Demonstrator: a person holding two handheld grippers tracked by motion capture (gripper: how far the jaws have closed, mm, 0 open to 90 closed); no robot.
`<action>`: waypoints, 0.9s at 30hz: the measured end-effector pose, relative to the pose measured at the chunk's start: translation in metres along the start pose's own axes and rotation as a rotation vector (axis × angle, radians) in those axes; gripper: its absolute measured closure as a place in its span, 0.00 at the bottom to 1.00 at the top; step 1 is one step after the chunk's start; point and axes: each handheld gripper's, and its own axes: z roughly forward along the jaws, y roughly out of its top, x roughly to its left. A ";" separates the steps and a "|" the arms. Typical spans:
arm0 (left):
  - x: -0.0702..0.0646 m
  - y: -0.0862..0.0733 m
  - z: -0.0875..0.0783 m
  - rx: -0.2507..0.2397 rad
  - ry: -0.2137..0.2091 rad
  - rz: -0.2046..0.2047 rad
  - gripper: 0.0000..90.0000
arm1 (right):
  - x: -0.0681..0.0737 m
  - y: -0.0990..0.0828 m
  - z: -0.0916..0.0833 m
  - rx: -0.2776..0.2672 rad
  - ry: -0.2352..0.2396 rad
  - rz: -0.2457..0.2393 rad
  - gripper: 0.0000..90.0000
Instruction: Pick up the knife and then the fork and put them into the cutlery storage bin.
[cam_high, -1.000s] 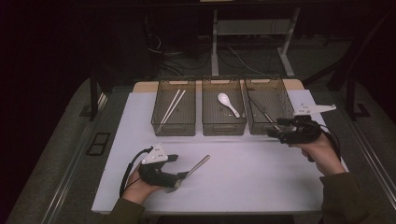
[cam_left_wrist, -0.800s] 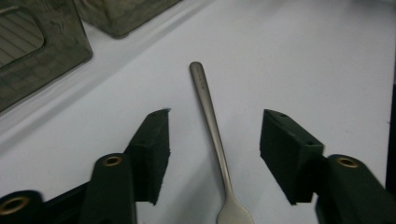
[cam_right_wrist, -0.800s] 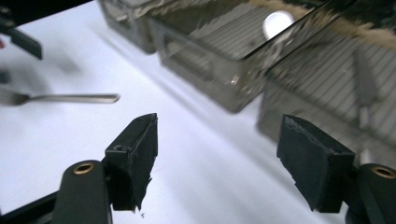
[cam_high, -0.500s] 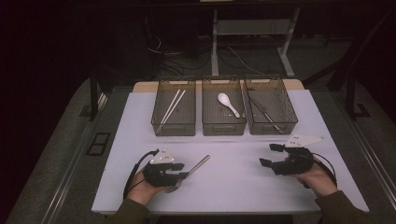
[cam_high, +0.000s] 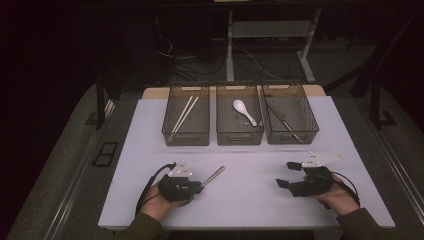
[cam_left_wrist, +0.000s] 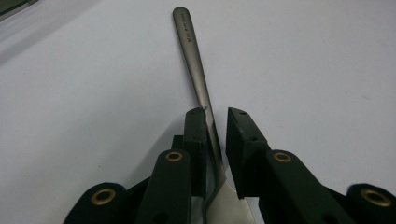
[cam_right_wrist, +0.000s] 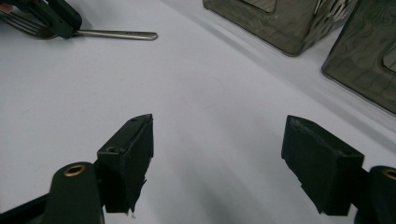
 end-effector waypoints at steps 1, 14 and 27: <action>0.000 0.000 0.000 0.002 0.005 0.005 0.87 | 0.000 0.000 0.000 -0.003 -0.002 -0.001 0.28; -0.001 0.005 0.000 0.035 0.025 0.023 0.94 | 0.000 0.000 -0.001 -0.008 0.005 0.001 0.28; -0.005 0.016 -0.014 -0.058 -0.018 0.072 0.94 | -0.007 0.001 -0.004 -0.046 0.032 0.027 0.21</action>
